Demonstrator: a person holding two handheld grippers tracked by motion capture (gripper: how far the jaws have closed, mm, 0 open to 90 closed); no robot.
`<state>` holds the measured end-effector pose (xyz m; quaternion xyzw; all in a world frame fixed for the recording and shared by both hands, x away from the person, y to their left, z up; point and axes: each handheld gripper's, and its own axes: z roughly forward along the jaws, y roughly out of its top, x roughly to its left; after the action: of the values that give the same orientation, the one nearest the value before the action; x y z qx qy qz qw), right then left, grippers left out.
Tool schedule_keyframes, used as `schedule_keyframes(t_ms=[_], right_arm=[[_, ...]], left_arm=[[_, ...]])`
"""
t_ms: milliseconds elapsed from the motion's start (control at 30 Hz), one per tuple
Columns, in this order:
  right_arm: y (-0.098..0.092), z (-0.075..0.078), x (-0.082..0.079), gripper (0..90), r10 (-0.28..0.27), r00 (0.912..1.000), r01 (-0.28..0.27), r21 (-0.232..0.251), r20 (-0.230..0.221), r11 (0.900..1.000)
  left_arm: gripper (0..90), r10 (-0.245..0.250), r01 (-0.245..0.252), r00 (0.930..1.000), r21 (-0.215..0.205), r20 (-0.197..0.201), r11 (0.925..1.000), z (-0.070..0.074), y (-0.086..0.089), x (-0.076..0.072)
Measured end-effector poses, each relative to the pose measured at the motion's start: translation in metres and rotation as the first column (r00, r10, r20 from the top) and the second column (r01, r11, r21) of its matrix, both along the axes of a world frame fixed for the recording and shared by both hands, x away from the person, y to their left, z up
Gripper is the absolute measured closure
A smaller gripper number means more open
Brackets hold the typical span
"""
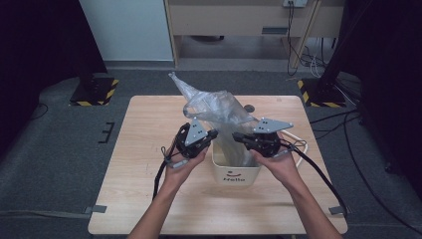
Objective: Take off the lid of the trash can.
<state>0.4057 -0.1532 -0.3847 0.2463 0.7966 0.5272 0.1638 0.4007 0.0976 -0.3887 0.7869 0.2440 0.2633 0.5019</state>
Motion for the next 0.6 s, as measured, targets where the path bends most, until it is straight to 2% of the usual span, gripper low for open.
schedule_keyframes(t_ms=[67, 100, 133, 300, 500, 600], right_arm=[[-0.005, 0.001, -0.005, 90.0, -0.006, 1.0000, 0.006, 0.007, 0.007, 1.000], [-0.005, 0.001, -0.005, 90.0, -0.006, 1.0000, 0.006, 0.007, 0.007, 1.000], [-0.012, 0.001, -0.010, 90.0, -0.014, 0.9998, 0.014, 0.017, 0.013, 1.000], [-0.029, 0.000, -0.021, 90.0, -0.026, 0.9993, 0.024, 0.036, 0.029, 0.999], [-0.048, -0.006, -0.033, 90.0, -0.037, 0.9988, 0.036, 0.042, 0.031, 0.998], [-0.058, -0.010, -0.040, 90.0, -0.043, 0.9987, 0.041, 0.055, 0.026, 0.998]], left_arm=[[90.0, 0.033, -0.033, 0.9995, 0.020, -0.004, 0.9993, -0.002, 0.004, 0.007], [90.0, 0.033, -0.033, 0.9995, 0.020, -0.004, 0.9993, -0.002, 0.004, 0.007], [90.0, 0.056, -0.056, 0.9983, 0.023, -0.012, 0.9982, -0.004, 0.006, 0.013], [90.0, 0.104, -0.103, 0.9943, 0.021, -0.024, 0.9945, -0.008, 0.009, 0.025], [90.0, 0.127, -0.126, 0.9916, 0.033, -0.023, 0.9915, -0.011, 0.007, 0.033], [90.0, 0.141, -0.140, 0.9892, 0.049, -0.037, 0.9890, -0.012, 0.004, 0.042]])
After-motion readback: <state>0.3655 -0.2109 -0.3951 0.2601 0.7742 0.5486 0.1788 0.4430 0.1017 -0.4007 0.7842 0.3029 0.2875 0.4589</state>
